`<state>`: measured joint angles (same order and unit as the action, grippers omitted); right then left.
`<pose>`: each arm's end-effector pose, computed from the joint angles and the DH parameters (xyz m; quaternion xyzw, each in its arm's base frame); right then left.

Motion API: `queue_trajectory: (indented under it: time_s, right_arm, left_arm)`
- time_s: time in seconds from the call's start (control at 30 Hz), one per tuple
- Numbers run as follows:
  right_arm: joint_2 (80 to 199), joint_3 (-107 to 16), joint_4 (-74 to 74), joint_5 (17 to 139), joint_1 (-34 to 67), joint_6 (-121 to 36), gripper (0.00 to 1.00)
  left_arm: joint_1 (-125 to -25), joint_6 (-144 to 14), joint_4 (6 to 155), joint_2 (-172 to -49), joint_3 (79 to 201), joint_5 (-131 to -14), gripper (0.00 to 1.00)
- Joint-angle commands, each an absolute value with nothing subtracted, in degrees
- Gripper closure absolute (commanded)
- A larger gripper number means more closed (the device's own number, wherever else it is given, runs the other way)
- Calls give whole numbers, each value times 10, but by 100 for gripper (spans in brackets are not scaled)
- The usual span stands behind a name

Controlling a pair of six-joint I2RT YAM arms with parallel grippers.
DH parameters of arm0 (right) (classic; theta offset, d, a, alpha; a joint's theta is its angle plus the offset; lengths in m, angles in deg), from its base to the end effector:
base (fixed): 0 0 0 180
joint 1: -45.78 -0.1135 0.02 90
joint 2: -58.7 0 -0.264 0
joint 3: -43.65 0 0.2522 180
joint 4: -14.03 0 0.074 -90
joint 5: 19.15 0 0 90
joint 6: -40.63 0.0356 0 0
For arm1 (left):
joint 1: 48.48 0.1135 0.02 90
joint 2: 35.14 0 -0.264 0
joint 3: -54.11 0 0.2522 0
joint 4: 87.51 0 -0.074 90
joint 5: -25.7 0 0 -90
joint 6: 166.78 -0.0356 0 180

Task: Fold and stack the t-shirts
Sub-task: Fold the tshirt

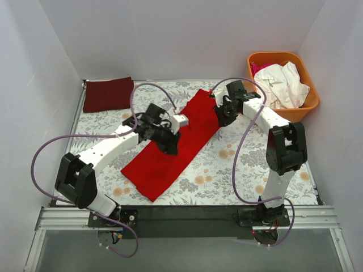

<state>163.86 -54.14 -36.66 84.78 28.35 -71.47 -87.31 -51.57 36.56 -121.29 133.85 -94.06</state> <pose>0.3758 0.1270 0.2438 -0.3541 0.8868 0.1054 0.2776 0.2239 -0.2029 0.2558 0.1722 0.9245 -0.3339 0.0637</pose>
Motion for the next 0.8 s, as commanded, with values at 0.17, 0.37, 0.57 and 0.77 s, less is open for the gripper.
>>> queue_trajectory:
  time_s: [0.17,0.37,0.57,0.77]
  right_arm:
    - [1766,-634,-349,819,261,-672,83]
    - [1846,-704,-345,751,257,-695,85]
    - [1950,-824,-330,718,245,-728,85]
    - [2054,-942,-210,624,205,-812,85]
  left_arm:
    - [-685,-450,404,-1199,1347,-965,75]
    - [-621,-430,419,-1186,1319,-966,74]
    - [-607,-409,437,-1175,1285,-947,74]
    - [-608,-397,434,-1178,1257,-963,72]
